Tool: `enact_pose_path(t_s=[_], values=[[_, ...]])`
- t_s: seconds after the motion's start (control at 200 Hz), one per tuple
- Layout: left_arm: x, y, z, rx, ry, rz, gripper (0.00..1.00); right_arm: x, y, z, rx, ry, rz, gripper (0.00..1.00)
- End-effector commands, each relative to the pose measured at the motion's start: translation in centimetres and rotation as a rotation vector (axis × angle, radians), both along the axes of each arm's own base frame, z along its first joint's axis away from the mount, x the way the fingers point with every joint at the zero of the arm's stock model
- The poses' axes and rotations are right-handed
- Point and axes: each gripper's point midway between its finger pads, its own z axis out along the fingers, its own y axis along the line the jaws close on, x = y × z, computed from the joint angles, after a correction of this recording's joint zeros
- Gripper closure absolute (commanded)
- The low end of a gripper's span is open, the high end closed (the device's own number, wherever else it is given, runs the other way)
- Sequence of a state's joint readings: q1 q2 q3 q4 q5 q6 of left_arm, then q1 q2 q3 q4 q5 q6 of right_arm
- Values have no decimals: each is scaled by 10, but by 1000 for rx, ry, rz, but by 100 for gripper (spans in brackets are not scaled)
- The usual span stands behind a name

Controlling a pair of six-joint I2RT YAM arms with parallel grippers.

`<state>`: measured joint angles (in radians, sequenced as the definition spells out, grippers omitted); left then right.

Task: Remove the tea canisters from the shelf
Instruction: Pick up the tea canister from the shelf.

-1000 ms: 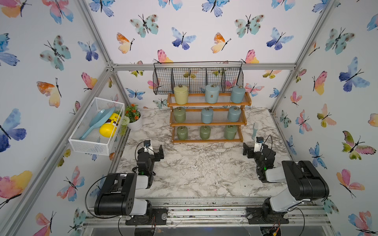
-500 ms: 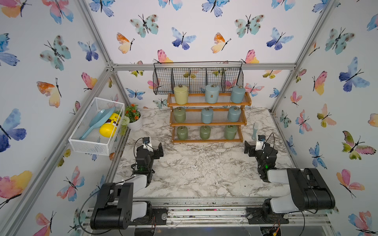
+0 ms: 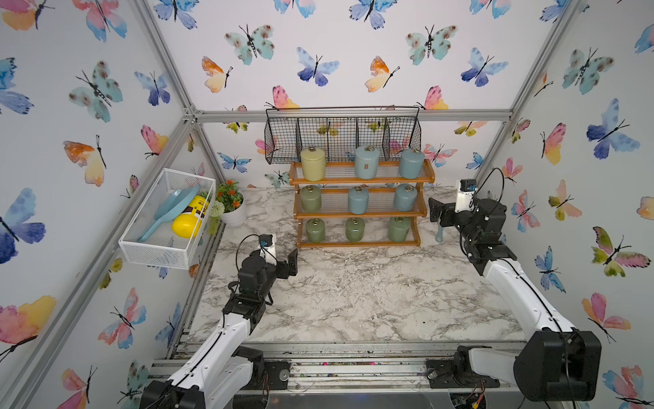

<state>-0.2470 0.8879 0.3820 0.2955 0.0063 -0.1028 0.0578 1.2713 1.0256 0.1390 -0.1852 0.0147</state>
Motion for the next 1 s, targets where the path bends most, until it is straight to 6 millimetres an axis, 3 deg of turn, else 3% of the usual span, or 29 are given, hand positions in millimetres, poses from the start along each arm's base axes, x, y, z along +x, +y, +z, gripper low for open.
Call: enact_pose_path(t_s=[0.0,0.37,0.766,0.991], values=[[-7,-7,-4,-43,55,-12,2,4,18,3,38,99,106,0],[-13,-43,-2,-86,62,-116,2,56,52,68,61,102,272,0],[-18,-62,-5,-69,72,-157,2,82,81,80,60,122,344,0],[-19,-66,-1,-86,65,-172,2,98,82,75,37,143,305,0]])
